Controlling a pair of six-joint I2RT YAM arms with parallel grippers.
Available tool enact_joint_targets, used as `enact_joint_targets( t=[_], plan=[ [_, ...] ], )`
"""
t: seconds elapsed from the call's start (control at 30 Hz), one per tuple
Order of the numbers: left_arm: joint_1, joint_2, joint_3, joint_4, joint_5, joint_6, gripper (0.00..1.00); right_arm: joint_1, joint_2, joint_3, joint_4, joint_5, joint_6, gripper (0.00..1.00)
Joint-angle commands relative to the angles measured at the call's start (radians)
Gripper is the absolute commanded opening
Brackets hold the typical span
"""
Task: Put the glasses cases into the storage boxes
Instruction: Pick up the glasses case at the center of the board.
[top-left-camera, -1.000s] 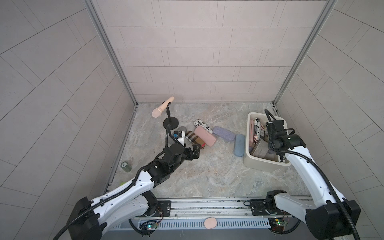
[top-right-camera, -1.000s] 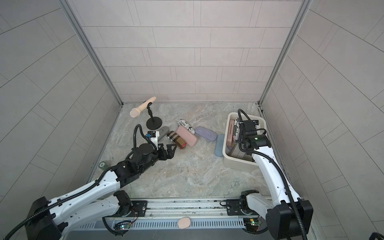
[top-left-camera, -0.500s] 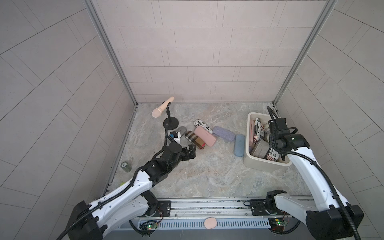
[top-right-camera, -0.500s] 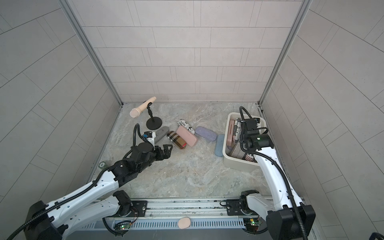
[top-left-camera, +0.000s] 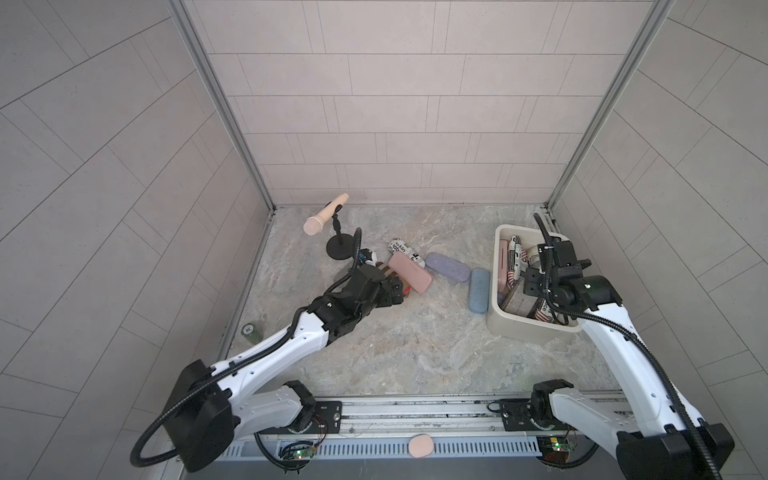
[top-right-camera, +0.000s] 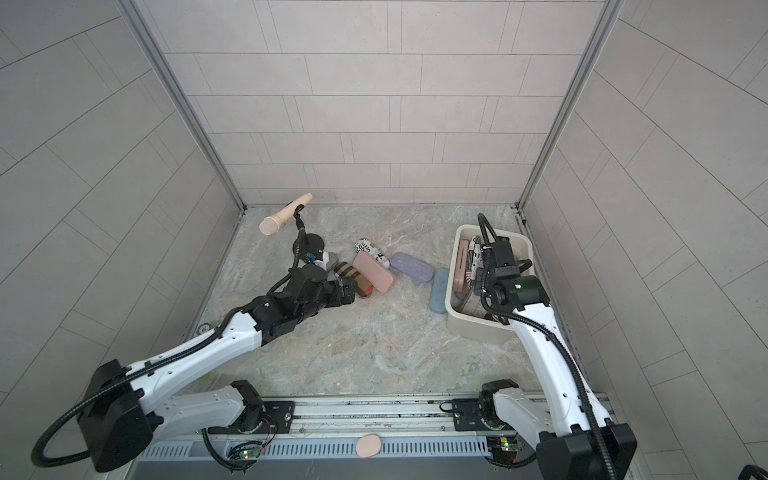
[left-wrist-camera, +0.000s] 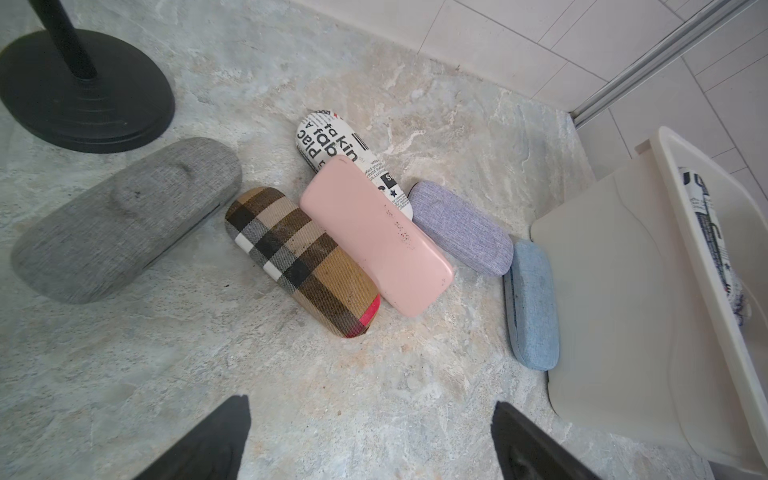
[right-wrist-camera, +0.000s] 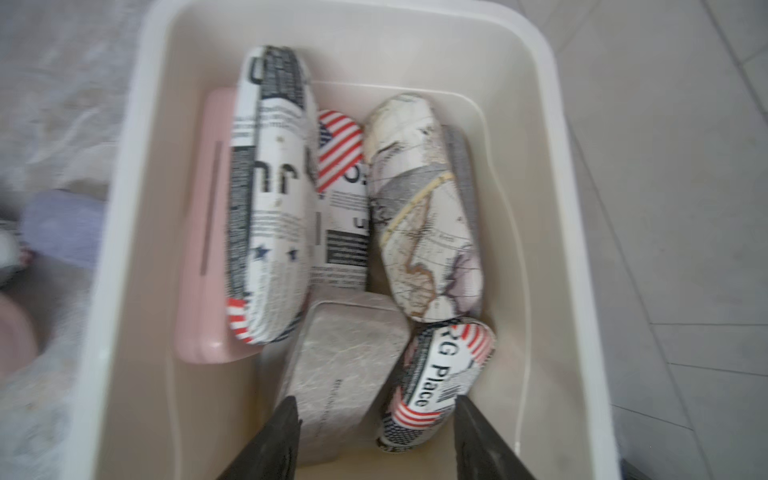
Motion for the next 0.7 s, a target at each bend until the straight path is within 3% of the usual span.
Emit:
enact_joint_targets(
  t=[0.0,0.2,0.37,0.47,0.67],
  plan=[
    [0.007,0.093,0.078,-0.085,0.011,0.012,0.96,0.055,-0.07,-0.006,0.046,-0.102,0.001,0.67],
    [0.027,0.284,0.229,-0.151,-0.049,-0.014,0.95,0.109,-0.111,-0.018,0.045,-0.162,0.0,0.73],
    [0.053,0.461,0.376,-0.302,-0.132,-0.163,0.93,0.118,-0.129,-0.064,0.079,-0.176,0.037,0.82],
    [0.062,0.562,0.485,-0.409,-0.126,-0.191,0.93,0.118,-0.15,-0.099,0.106,-0.223,0.036,0.83],
    [0.086,0.668,0.527,-0.375,-0.058,-0.205,0.93,0.119,-0.181,-0.11,0.122,-0.271,0.034,0.86]
  ],
)
